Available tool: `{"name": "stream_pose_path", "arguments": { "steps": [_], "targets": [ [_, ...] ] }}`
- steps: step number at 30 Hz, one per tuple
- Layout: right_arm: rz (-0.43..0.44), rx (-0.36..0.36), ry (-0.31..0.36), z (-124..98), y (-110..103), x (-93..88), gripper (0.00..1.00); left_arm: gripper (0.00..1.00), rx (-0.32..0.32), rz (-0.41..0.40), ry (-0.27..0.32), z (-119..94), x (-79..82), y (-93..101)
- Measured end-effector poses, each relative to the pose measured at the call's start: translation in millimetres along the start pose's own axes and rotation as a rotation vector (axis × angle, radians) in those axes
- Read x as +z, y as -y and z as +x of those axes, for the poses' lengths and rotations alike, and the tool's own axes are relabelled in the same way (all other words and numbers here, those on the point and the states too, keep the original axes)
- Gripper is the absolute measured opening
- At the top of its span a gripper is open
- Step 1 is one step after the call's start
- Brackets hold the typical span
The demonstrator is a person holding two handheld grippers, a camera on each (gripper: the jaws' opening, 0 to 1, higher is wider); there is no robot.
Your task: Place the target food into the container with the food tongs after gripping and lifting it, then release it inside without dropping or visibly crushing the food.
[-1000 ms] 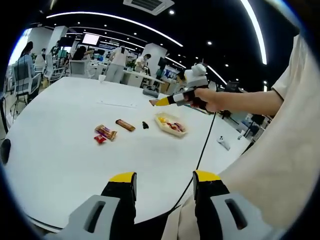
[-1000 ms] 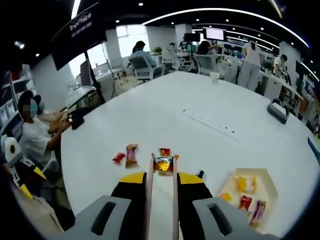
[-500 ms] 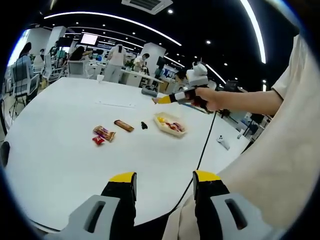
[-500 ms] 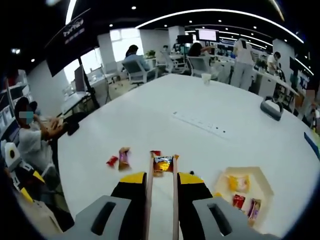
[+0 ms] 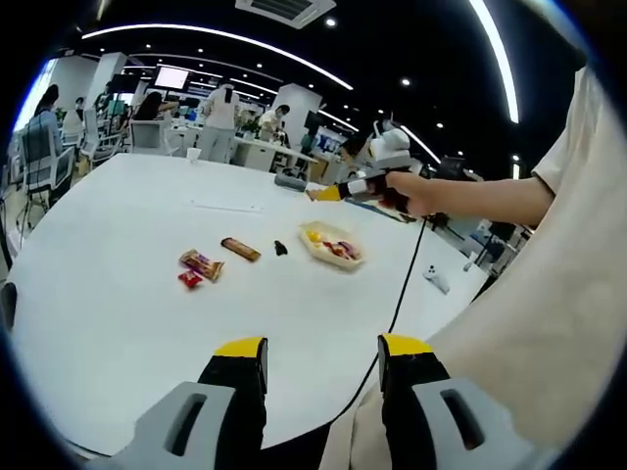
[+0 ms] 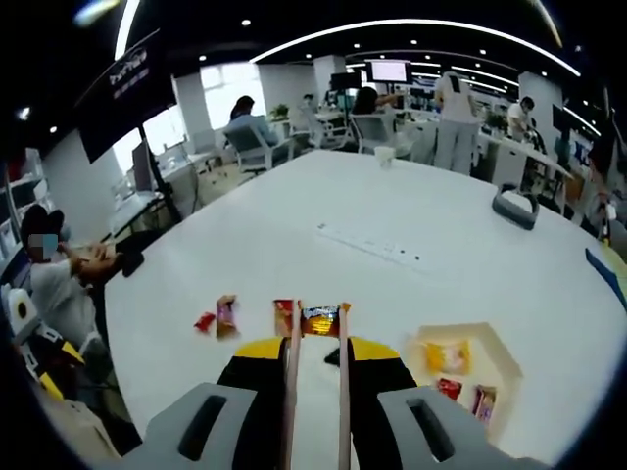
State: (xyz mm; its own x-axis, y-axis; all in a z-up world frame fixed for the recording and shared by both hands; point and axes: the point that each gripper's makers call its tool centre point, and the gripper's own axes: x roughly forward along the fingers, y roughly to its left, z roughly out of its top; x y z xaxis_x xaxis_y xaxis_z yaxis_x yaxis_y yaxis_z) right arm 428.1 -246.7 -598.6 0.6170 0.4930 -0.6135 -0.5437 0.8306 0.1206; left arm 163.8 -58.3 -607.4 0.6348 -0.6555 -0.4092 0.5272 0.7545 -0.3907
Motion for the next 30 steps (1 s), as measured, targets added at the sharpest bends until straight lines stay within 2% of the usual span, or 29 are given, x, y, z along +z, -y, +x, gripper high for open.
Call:
{"name": "stream_pose_path", "arguments": {
  "steps": [9,30],
  "targets": [
    [0.027,-0.041,0.012,-6.7,21.3,2.9,0.23,0.44,-0.002,-0.003,0.001,1.2,0.0,-0.6],
    [0.087,-0.112,0.040,-20.6,56.6,4.4,0.23,0.44,0.001,-0.015,0.000,1.4,-3.1,-3.6]
  ]
}}
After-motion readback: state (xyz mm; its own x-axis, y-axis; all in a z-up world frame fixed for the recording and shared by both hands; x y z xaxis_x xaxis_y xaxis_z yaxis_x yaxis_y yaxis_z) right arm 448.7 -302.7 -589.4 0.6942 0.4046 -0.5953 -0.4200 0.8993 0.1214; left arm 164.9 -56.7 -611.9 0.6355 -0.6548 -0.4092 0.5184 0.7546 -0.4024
